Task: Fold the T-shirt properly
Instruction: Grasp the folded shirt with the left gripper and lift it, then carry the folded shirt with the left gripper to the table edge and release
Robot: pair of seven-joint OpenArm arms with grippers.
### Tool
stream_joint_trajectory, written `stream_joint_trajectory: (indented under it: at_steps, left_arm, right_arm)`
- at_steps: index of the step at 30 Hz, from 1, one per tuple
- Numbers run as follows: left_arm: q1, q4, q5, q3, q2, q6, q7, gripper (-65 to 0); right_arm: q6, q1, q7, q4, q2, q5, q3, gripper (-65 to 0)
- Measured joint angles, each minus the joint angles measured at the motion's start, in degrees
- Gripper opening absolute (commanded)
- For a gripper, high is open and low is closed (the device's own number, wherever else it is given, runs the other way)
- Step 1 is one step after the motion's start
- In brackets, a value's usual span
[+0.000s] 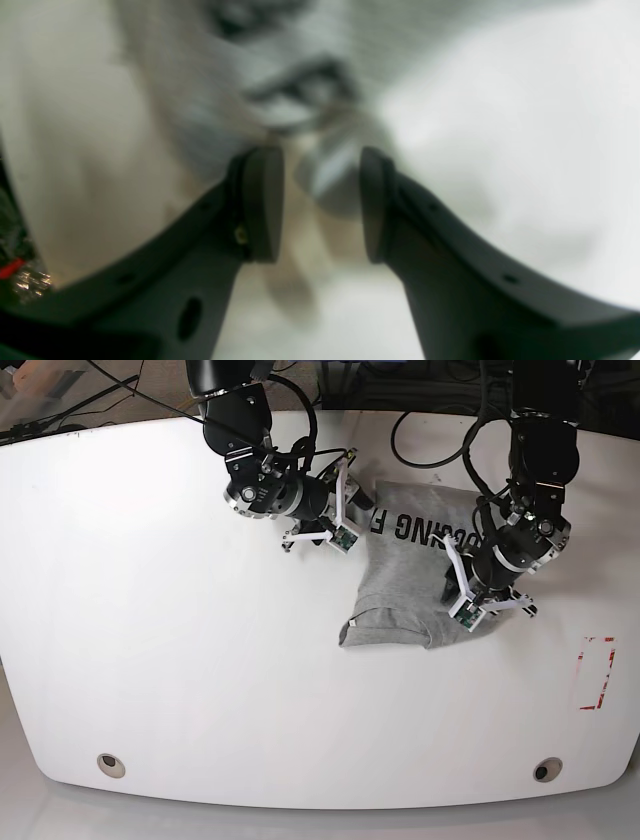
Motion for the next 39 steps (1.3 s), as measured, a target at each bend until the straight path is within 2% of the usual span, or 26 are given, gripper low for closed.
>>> stream_joint_trajectory:
  at_steps: [2,5,6,10,13,16,19,22,26,28,33,39]
  left_arm:
    - [0.6,-0.1,-0.3,0.0,1.6,-0.2,0.0,-30.4]
    - [1.1,-0.3,-0.3,0.0,5.1,3.2,0.0,-21.4]
    - [1.1,-0.8,-0.3,0.0,6.1,5.3,0.0,-21.0]
    - [1.1,-5.6,-0.2,1.2,7.6,9.1,-1.0,-21.1]
    - [1.4,-12.1,-0.6,1.4,7.9,9.8,-4.3,-21.1]
    - [1.2,-18.1,-1.6,1.0,7.6,10.3,-12.3,-21.1]
    - [0.4,-22.8,-2.8,0.9,7.0,9.6,-15.8,-21.1]
    - [0.0,-24.9,-4.6,0.7,4.1,8.3,-15.7,-21.1]
    - [1.8,-26.8,-6.9,-6.7,0.0,6.9,-17.9,-21.1]
    - [2.2,-28.0,-7.4,-10.5,-3.2,6.5,-17.4,-21.1]
    - [2.4,-33.6,-7.9,-16.5,-11.9,1.1,-16.9,-21.1]
    - [2.7,-41.6,-6.6,-20.0,-20.8,-0.9,-17.5,-21.1]
  right_arm:
    - [-0.4,0.5,-1.2,0.8,0.4,-0.2,0.0,-40.4]
    - [-0.4,0.9,-1.1,2.2,1.1,-0.2,0.4,-40.4]
    - [-0.4,0.9,-1.1,2.3,0.9,-0.1,1.0,-40.4]
    - [-0.2,1.0,-0.9,2.4,0.3,0.3,5.0,-40.4]
    - [-0.3,1.7,-1.2,2.4,0.7,-0.2,8.0,-40.4]
    - [-0.5,2.1,-1.2,2.4,0.9,-0.2,10.7,-40.4]
    - [-0.3,2.3,-1.3,2.5,0.7,-0.1,12.8,-40.4]
    - [-0.2,3.2,-2.0,2.5,0.2,0.3,15.9,-40.4]
    - [-0.4,5.1,-4.8,2.5,0.5,-0.2,20.7,-40.4]
    - [-0.7,5.6,-4.8,2.6,0.8,-0.2,21.9,-40.4]
    - [-0.6,6.1,-4.8,2.6,0.2,0.0,23.3,-40.4]
    - [-0.4,5.9,-5.0,5.0,0.3,-0.4,24.2,-40.4]
